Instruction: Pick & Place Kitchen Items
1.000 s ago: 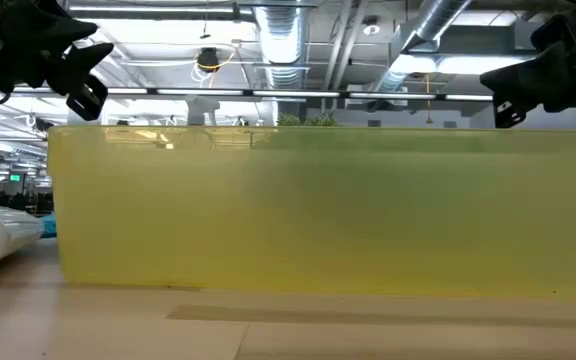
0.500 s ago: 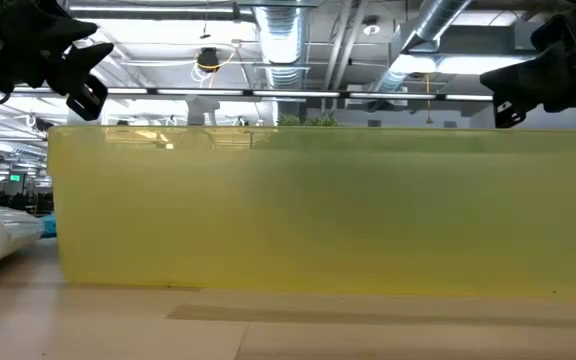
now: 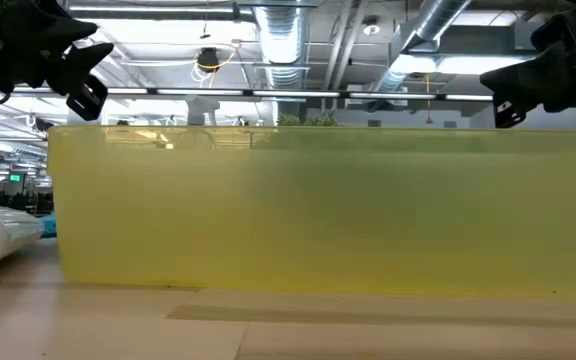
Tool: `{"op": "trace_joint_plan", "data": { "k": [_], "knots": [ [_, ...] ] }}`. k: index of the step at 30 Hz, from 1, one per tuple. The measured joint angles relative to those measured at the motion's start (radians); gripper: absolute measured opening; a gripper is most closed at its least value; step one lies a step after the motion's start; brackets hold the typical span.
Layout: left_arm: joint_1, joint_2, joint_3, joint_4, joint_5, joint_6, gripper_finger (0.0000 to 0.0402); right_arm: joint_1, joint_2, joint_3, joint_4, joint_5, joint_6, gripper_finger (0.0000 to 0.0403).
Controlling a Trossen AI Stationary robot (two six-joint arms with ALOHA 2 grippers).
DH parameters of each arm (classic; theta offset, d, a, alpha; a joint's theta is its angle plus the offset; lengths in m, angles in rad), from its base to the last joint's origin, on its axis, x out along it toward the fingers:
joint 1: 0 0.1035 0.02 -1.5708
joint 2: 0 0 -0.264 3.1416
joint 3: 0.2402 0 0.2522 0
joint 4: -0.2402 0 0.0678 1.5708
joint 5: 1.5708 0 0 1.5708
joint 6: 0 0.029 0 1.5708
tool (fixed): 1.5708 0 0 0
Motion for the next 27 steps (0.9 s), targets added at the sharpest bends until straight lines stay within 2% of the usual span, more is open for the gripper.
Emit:
{"op": "trace_joint_plan", "data": {
  "k": [9, 12, 17, 19, 22, 27],
  "knots": [
    [0.000, 0.000, 0.000, 0.000, 0.000, 0.000, 0.0104, 0.000, 0.000, 0.000, 0.000, 0.000, -0.008, 0.0000],
    [0.000, 0.000, 0.000, 0.000, 0.000, 0.000, 0.0104, -0.003, 0.000, 0.000, 0.000, 0.002, -0.129, 0.0000],
    [0.000, 0.000, 0.000, 0.001, 0.000, 0.000, 0.0104, -0.003, 0.000, -0.002, 0.021, 0.025, -0.154, 0.0000],
    [0.000, 0.003, 0.000, 0.041, -0.005, 0.000, 0.0104, -0.003, 0.000, -0.002, 0.066, 0.028, -0.082, 0.0000],
    [0.000, 0.004, 0.000, 0.134, -0.005, 0.000, 0.0104, 0.003, 0.000, -0.002, 0.123, 0.028, 0.125, 0.0000],
    [0.000, 0.006, 0.000, 0.285, -0.007, 0.000, 0.0104, -0.002, 0.000, -0.002, 0.226, 0.028, 0.179, 0.0000]
  ]
}}
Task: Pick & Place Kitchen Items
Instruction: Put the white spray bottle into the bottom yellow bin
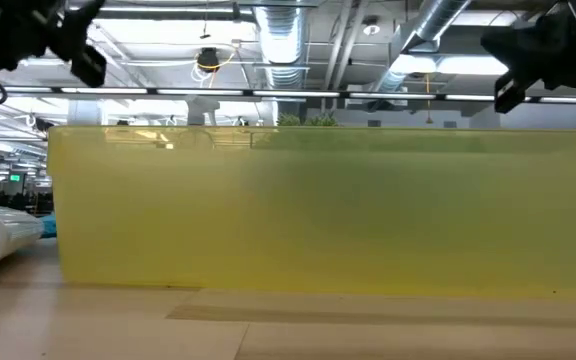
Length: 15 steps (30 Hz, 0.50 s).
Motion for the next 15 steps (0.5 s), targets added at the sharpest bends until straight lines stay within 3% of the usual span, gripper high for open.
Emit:
{"op": "trace_joint_plan", "data": {
  "k": [7, 15],
  "knots": [
    [0.000, 0.001, 0.000, 0.231, -0.020, 0.056, 0.0104, 0.000, 0.000, 0.001, 0.025, -0.004, 0.017, 0.0000],
    [0.000, 0.003, 0.000, 0.284, -0.016, 0.154, 0.0104, 0.000, 0.000, 0.024, 0.036, -0.169, -0.018, 0.0003]
  ]
}}
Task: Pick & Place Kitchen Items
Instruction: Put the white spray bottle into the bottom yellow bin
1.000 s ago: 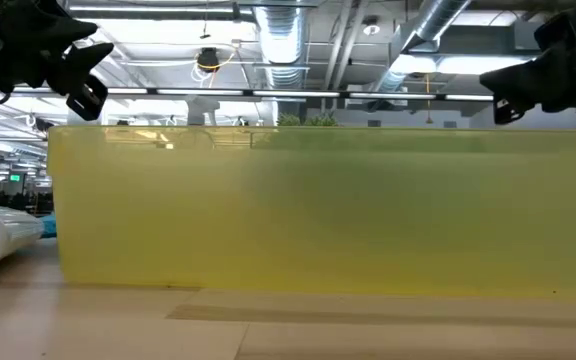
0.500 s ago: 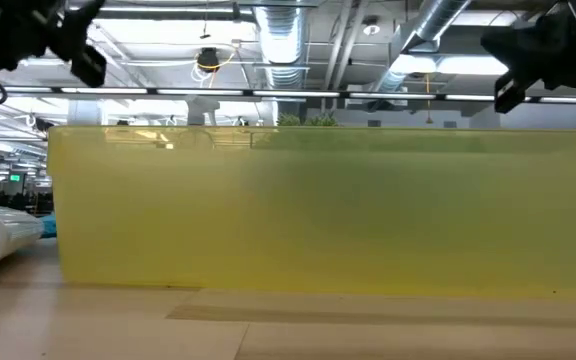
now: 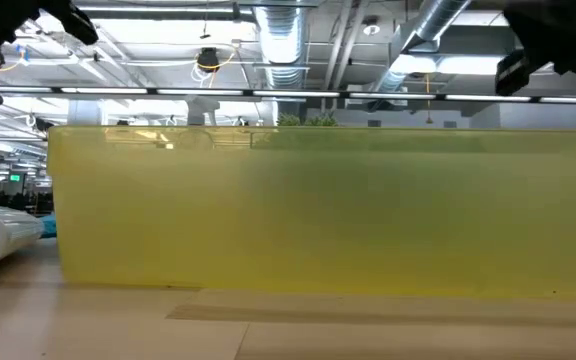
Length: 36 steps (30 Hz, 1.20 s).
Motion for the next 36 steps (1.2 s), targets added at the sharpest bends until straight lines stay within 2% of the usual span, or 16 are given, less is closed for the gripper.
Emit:
{"op": "trace_joint_plan", "data": {
  "k": [6, 13, 18, 21, 25, 29, 33, 36],
  "knots": [
    [0.000, 0.023, 0.000, 0.079, -0.039, 0.095, 0.0104, 0.000, 0.001, 0.059, -0.023, -0.009, -0.047, 0.0044],
    [0.000, 0.117, 0.000, 0.131, -0.077, 0.141, 0.0111, 0.000, 0.003, 0.135, -0.133, 0.037, -0.067, 0.0137],
    [0.000, 0.215, 0.002, 0.310, -0.117, 0.261, 0.0148, 0.000, 0.003, 0.198, -0.295, 0.096, -0.074, 0.0220],
    [0.000, 0.271, 0.025, 0.333, -0.114, 0.303, 0.0188, 0.000, 0.004, 0.223, -0.388, 0.143, -0.073, 0.0258],
    [0.000, 0.365, 0.040, 0.328, -0.114, 0.359, 0.0249, 0.000, 0.004, 0.241, -0.450, 0.196, -0.022, 0.0275],
    [0.000, 0.462, 0.059, 0.329, -0.114, 0.374, 0.0295, 0.000, 0.004, 0.279, -0.486, 0.257, 0.115, 0.0276],
    [0.000, 0.538, 0.088, 0.337, -0.073, 0.444, 0.0309, 0.000, 0.004, 0.330, -0.545, 0.276, 0.212, 0.0276],
    [0.000, 0.597, 0.101, 0.402, 0.008, 0.450, 0.0304, 0.003, 0.022, 0.332, -0.496, 0.275, 0.220, 0.0276]
  ]
}}
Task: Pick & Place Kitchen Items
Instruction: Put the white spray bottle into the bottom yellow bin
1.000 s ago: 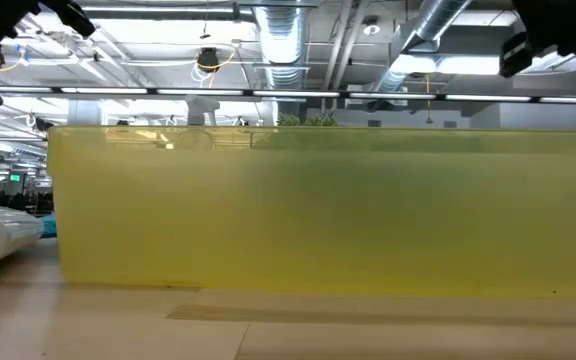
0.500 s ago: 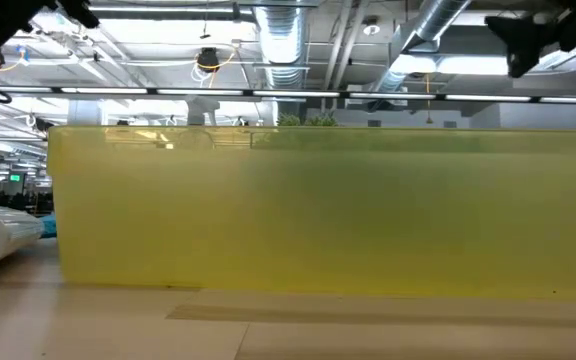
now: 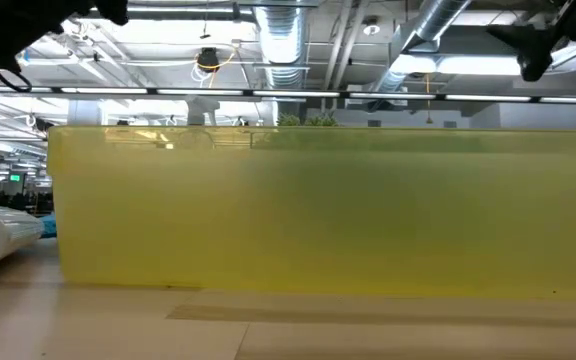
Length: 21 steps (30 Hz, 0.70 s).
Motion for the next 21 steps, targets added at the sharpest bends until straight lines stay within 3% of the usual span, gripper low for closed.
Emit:
{"op": "trace_joint_plan", "data": {
  "k": [3, 8, 14, 21],
  "knots": [
    [-0.008, 0.052, 0.005, 0.094, 0.072, -0.017, 0.0296, 0.022, 0.063, 0.000, 0.083, -0.001, -0.024, 0.0276],
    [-0.049, 0.088, 0.005, 0.163, 0.089, -0.027, 0.0290, 0.063, 0.215, 0.003, 0.214, 0.002, 0.002, 0.0276],
    [-0.090, 0.087, 0.005, 0.200, 0.247, -0.027, 0.0290, 0.107, 0.425, 0.111, 0.101, 0.045, 0.053, 0.0276],
    [-0.103, 0.087, 0.005, 0.207, 0.254, -0.028, 0.0290, 0.178, 0.664, 0.367, -0.171, 0.063, 0.206, 0.0276]
  ]
}}
